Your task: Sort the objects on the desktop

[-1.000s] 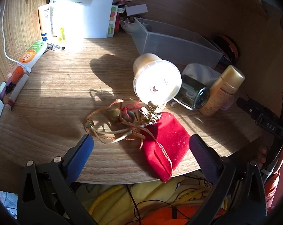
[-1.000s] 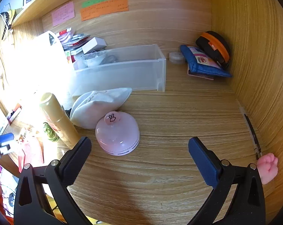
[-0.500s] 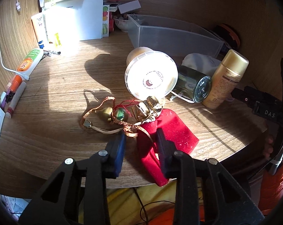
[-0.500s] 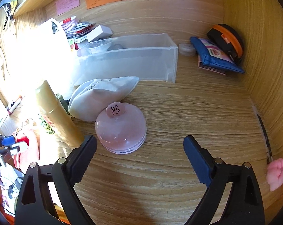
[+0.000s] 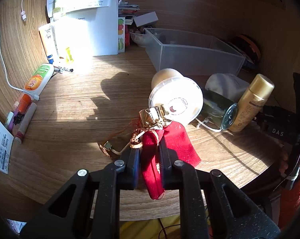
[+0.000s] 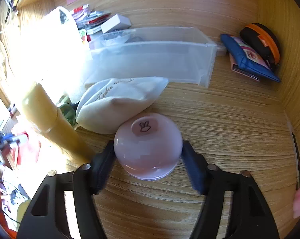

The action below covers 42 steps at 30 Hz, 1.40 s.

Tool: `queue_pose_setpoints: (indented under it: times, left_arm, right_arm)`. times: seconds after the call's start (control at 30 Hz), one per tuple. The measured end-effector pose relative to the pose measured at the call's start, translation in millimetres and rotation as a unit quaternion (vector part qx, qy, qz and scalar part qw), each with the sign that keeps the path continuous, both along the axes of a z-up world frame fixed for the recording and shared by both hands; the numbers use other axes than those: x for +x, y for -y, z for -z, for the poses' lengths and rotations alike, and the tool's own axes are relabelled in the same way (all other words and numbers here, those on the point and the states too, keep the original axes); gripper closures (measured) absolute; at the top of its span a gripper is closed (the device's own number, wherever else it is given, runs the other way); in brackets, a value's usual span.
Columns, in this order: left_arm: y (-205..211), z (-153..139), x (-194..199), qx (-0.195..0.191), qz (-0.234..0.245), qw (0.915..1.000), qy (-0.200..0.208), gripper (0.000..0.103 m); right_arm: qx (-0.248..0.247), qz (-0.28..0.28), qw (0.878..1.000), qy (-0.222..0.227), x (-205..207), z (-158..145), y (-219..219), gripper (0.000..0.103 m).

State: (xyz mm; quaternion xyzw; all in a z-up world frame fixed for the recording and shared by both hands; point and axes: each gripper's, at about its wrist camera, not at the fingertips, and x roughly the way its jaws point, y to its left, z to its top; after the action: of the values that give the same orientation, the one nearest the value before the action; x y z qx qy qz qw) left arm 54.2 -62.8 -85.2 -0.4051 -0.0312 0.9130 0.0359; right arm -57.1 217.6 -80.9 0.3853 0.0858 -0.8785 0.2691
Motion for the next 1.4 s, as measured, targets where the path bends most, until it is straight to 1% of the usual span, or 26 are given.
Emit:
queue_pose_setpoints:
  times: [0.17,0.33,0.43,0.5,0.57,0.6,0.63,0.67,0.7,0.73,0.83,0.9,1.0,1.1,1.13,1.17,1.2,1.27,1.3,1.33,1.4]
  left_arm:
    - [7,-10,-9,-0.006,-0.002,0.9999,-0.010,0.087]
    - [13,-22,-28,-0.001,0.009,0.9997,-0.022,0.087]
    - [18,-19,-49,-0.009,0.009,0.9999,-0.007,0.087]
    - [24,-12,-57,-0.007,0.010,0.9998,0.015,0.086]
    - [32,-6,-58,0.005,0.014,0.9992,0.037,0.079]
    - [34,-4,-55,0.006,0.014,0.9990,0.041,0.072]
    - [36,-3,-52,0.001,0.012,0.9990,0.043,0.061]
    - [37,-3,-47,-0.006,0.010,0.9991,0.041,0.055]
    - [38,-4,-42,-0.011,0.009,0.9993,0.035,0.045]
    - [39,-5,-36,-0.015,0.009,0.9994,0.030,0.038]
    - [38,-9,-24,-0.024,0.011,0.9994,0.024,0.033]
    - [37,-10,-21,-0.021,0.012,0.9995,0.022,0.030]
    - [30,-6,-22,-0.004,0.032,0.9989,0.035,0.030]
    - [16,3,-29,-0.014,0.042,0.9980,0.044,0.030]
    - [14,7,-32,-0.014,0.041,0.9978,0.049,0.031]
    - [14,11,-37,-0.009,0.042,0.9974,0.058,0.035]
    - [14,15,-41,-0.001,0.043,0.9968,0.067,0.051]
    - [13,14,-42,-0.008,0.046,0.9975,0.054,0.062]
    - [12,13,-42,-0.003,0.052,0.9972,0.054,0.074]
    - [12,11,-42,0.000,0.052,0.9974,0.050,0.082]
    - [11,5,-40,-0.013,0.050,0.9978,0.041,0.096]
  right_arm:
    - [-0.010,0.015,1.000,-0.006,3,2,-11,0.042]
    - [-0.034,0.032,0.999,0.001,1,-6,-32,0.042]
    - [-0.039,0.041,0.998,-0.001,0,-12,-38,0.042]
    - [-0.043,0.042,0.998,-0.002,0,-15,-41,0.042]
    - [-0.042,0.040,0.998,-0.005,2,-17,-41,0.042]
    - [-0.040,0.038,0.998,-0.008,3,-19,-41,0.042]
    - [-0.036,0.037,0.999,-0.012,4,-20,-40,0.042]
    - [-0.034,0.036,0.999,-0.015,4,-20,-40,0.042]
    - [-0.033,0.035,0.999,-0.017,4,-21,-39,0.042]
    - [-0.033,0.035,0.999,-0.017,3,-22,-39,0.042]
    - [-0.038,0.035,0.999,-0.016,-2,-25,-41,0.042]
    - [-0.037,0.036,0.998,-0.018,-4,-26,-41,0.042]
    - [-0.030,0.035,0.999,-0.023,-5,-28,-39,0.042]
    - [-0.022,0.032,0.999,-0.029,-5,-31,-36,0.042]
    - [-0.021,0.030,0.999,-0.032,-6,-32,-36,0.042]
    - [-0.021,0.029,0.999,-0.034,-6,-34,-35,0.042]
    - [-0.021,0.027,0.999,-0.036,-6,-36,-35,0.042]
    - [-0.018,0.026,0.998,-0.045,-7,-42,-33,0.042]
    - [-0.014,0.024,0.998,-0.051,-8,-46,-32,0.042]
    - [-0.012,0.023,0.998,-0.056,-8,-49,-31,0.042]
    - [-0.007,0.017,0.997,-0.069,-9,-57,-27,0.042]
